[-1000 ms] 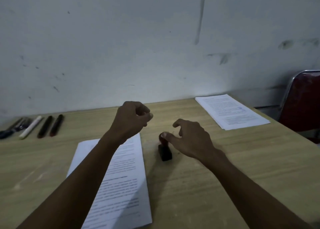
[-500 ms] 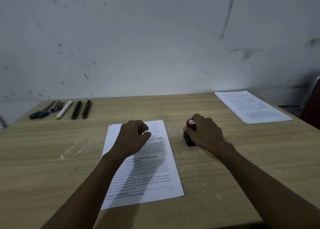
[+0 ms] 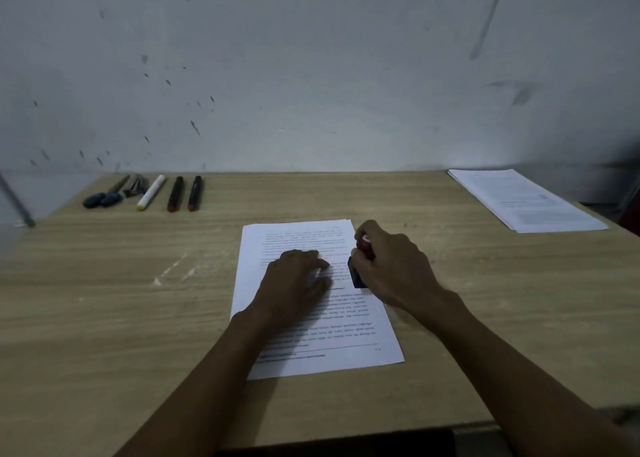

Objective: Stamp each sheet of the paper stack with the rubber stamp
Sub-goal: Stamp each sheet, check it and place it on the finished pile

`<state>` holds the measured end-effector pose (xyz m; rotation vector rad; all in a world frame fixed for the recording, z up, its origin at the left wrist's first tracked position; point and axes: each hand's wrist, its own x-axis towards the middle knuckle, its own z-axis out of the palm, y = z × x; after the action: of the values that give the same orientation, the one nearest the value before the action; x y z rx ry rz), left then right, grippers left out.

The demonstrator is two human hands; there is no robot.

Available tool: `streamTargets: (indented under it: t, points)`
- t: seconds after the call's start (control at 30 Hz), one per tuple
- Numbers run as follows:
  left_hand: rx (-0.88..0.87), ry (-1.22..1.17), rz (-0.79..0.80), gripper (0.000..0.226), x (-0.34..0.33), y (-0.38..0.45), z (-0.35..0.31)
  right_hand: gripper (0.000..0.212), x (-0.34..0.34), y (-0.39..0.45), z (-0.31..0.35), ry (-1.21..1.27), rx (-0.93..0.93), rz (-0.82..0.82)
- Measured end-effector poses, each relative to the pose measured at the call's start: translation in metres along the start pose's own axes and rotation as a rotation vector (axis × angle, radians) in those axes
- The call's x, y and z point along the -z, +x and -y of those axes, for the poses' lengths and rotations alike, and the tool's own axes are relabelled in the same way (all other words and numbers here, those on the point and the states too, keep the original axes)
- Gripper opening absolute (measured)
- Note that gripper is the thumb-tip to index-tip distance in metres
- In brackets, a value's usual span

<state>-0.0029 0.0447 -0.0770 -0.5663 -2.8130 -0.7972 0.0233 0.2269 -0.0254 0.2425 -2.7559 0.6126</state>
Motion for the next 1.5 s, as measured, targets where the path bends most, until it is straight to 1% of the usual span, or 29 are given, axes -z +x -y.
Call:
streamTargets:
  t: [0.13, 0.27, 0.47, 0.67, 1.03, 1.5]
  points:
    - [-0.011, -0.009, -0.005, 0.038, -0.005, -0.003, 0.006, 0.011, -0.008, -0.003, 0.003, -0.037, 0.021, 0.032]
    - [-0.01, -0.007, -0.024, 0.048, -0.008, -0.004, 0.009, 0.011, -0.013, -0.004, 0.003, -0.06, 0.029, 0.032]
    - [-0.011, -0.007, -0.022, 0.051, -0.011, -0.003, 0.014, 0.014, -0.022, -0.006, 0.003, -0.092, 0.036, 0.021]
    - [-0.028, 0.017, -0.027, 0.039, -0.016, 0.0, 0.019, 0.01, -0.033, -0.01, 0.002, -0.065, 0.024, -0.053]
    - [-0.039, 0.041, -0.032, 0.039, -0.018, 0.0, 0.021, 0.011, -0.045, -0.012, 0.002, -0.036, 0.023, -0.13]
    - [-0.04, 0.052, -0.027, 0.039, -0.018, -0.001, 0.02, 0.009, -0.046, -0.015, 0.003, -0.052, -0.011, -0.141]
